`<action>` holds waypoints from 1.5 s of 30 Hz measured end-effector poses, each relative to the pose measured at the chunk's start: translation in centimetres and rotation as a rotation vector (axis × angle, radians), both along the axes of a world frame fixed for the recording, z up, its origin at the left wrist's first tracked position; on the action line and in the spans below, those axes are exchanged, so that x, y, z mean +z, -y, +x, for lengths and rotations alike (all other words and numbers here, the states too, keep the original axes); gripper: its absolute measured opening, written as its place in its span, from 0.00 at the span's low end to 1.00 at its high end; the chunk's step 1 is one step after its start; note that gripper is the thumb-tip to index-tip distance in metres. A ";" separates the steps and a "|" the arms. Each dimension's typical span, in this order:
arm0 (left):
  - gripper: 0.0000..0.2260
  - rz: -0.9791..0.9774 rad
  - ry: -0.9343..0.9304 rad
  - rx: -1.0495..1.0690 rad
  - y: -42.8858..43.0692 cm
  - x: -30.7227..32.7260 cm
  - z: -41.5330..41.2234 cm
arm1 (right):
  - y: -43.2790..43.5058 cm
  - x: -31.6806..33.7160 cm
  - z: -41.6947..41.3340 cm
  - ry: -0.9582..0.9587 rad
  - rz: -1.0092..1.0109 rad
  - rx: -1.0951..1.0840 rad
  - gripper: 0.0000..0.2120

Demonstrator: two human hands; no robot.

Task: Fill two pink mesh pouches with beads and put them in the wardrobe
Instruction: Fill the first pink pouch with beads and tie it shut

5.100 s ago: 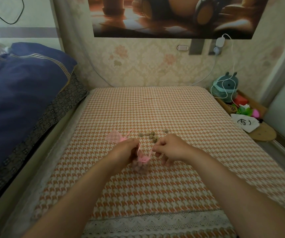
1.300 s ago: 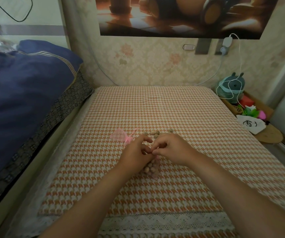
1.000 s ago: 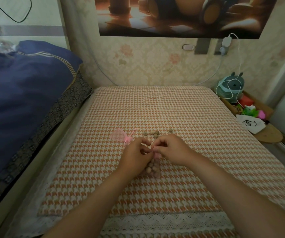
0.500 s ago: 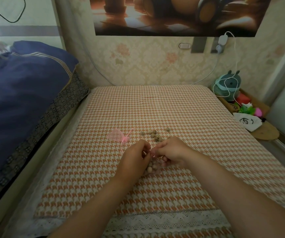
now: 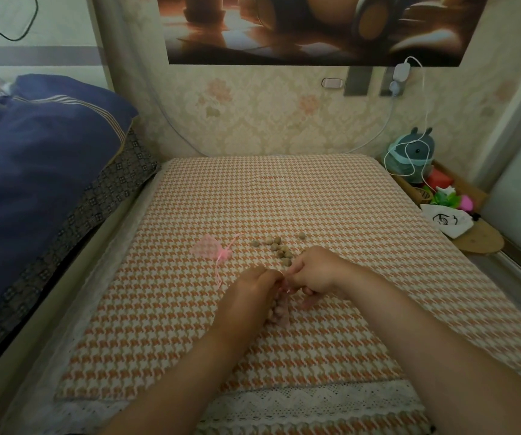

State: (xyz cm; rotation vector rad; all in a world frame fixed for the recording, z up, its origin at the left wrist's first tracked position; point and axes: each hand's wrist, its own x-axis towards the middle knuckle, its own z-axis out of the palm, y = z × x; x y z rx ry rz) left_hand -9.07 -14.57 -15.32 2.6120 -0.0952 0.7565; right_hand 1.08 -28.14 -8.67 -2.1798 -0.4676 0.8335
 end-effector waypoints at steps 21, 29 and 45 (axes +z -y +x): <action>0.06 -0.406 -0.206 0.105 0.8 0.4 -0.4 | 0.7 -0.2 0.4 -0.025 -0.033 0.112 0.07; 0.05 -0.351 -0.131 0.111 1.6 -0.4 -1.5 | 0.9 -0.9 0.8 -0.260 0.023 0.098 0.09; 0.07 -0.156 -0.065 0.182 1.9 -1.1 -2.4 | 0.9 -1.0 0.9 -0.407 0.090 0.069 0.09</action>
